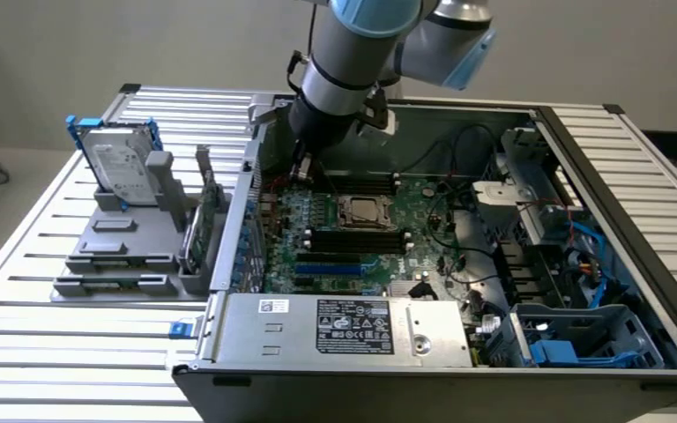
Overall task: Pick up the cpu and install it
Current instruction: 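Install the first cpu locking lever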
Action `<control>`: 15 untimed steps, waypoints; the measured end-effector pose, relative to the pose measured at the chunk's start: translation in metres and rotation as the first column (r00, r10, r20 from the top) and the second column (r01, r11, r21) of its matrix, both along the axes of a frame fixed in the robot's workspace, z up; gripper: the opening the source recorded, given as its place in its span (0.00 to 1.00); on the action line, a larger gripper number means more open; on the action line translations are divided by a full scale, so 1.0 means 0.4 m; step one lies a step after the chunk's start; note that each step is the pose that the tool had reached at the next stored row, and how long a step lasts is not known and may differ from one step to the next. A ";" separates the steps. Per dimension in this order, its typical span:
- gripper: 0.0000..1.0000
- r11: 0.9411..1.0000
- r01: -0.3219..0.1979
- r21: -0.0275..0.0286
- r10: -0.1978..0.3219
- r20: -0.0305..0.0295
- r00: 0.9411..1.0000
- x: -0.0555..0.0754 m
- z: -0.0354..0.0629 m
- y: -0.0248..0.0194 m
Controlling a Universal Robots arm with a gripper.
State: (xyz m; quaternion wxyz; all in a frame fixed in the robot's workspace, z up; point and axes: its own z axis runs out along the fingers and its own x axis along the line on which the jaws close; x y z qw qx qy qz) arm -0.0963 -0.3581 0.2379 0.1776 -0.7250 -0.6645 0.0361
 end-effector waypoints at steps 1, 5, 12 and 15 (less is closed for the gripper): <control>0.11 1.000 0.002 0.000 -0.002 0.000 1.000 -0.001 0.003 -0.001; 0.11 1.000 0.016 0.000 -0.016 0.000 1.000 -0.002 0.009 -0.001; 0.11 0.997 0.082 -0.014 -0.082 0.001 0.997 -0.002 0.010 -0.001; 0.11 0.992 0.124 -0.016 -0.124 0.001 0.992 -0.002 0.010 -0.001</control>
